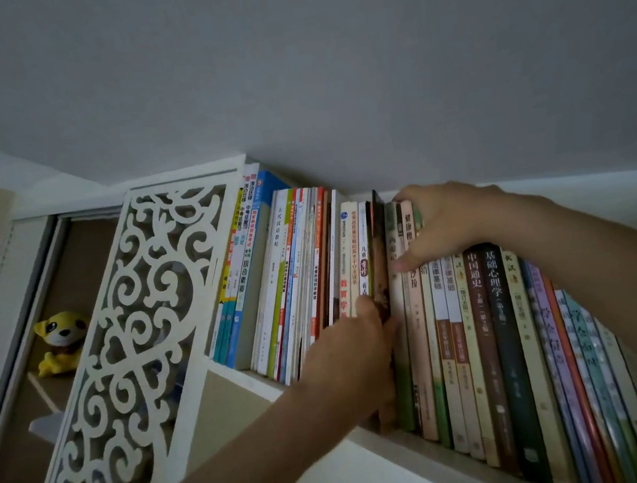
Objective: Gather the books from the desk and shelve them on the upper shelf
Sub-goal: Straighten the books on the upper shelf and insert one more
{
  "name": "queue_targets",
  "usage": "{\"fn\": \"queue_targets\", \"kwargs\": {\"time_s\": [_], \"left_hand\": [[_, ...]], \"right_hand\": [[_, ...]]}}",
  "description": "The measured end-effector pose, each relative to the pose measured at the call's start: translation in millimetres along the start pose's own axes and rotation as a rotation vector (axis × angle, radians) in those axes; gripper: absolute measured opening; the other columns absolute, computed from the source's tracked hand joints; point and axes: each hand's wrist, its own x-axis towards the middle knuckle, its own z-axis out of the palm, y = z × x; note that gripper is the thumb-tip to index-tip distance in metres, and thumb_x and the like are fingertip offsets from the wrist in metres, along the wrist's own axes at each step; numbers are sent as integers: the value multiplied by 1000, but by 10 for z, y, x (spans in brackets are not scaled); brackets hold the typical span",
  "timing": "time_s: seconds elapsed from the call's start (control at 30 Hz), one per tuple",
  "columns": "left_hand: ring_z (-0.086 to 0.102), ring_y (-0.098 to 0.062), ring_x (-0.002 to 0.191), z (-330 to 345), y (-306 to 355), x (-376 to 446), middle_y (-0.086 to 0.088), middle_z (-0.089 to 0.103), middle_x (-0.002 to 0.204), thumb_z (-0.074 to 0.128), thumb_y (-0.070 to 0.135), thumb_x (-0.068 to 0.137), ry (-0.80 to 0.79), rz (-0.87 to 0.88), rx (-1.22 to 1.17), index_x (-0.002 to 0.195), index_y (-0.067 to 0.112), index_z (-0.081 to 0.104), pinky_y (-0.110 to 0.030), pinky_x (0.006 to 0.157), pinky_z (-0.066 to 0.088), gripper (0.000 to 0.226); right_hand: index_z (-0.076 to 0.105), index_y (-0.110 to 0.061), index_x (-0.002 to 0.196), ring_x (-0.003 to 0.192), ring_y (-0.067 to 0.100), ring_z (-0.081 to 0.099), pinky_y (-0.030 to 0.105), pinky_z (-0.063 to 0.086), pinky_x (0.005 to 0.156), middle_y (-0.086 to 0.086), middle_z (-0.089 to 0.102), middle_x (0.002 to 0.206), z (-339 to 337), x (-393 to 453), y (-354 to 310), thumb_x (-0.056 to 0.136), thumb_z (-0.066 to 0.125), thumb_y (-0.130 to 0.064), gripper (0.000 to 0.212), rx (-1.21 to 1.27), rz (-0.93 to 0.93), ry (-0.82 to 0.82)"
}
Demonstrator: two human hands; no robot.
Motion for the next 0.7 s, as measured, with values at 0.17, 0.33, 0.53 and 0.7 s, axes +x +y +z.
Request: {"fn": "queue_targets", "kwargs": {"time_s": [0.17,0.33,0.53,0.7], "left_hand": [[57,-9,70,-137,-174,-41,4,59,89,36,46,99,-10,90,-139,107,25,49,-24,63,52,26],[46,-2,66,-135,-376,110,12,49,76,74,51,73,252,5,-312,79,32,44,-16,58,39,36],[46,-4,89,-66,-509,216,18,45,95,67,73,58,266,24,-316,85,35,42,-26,78,50,52],[35,-5,96,38,-537,236,25,41,97,44,92,47,311,80,-259,90,42,43,-22,80,41,66]], "right_hand": [[4,-48,147,108,23,60,39,47,91,-1,61,128,-17,-51,5,63,80,-58,114,3,-28,20],[28,-44,144,92,11,65,35,54,87,-8,65,113,-114,3,-6,63,84,-51,99,57,-85,-77],[45,-33,137,100,13,62,30,49,86,-5,64,120,-146,100,-126,63,56,-83,90,21,-46,-23],[66,-30,102,71,8,69,37,60,73,-5,72,82,-4,173,-137,63,60,-81,65,36,-100,80]]}}
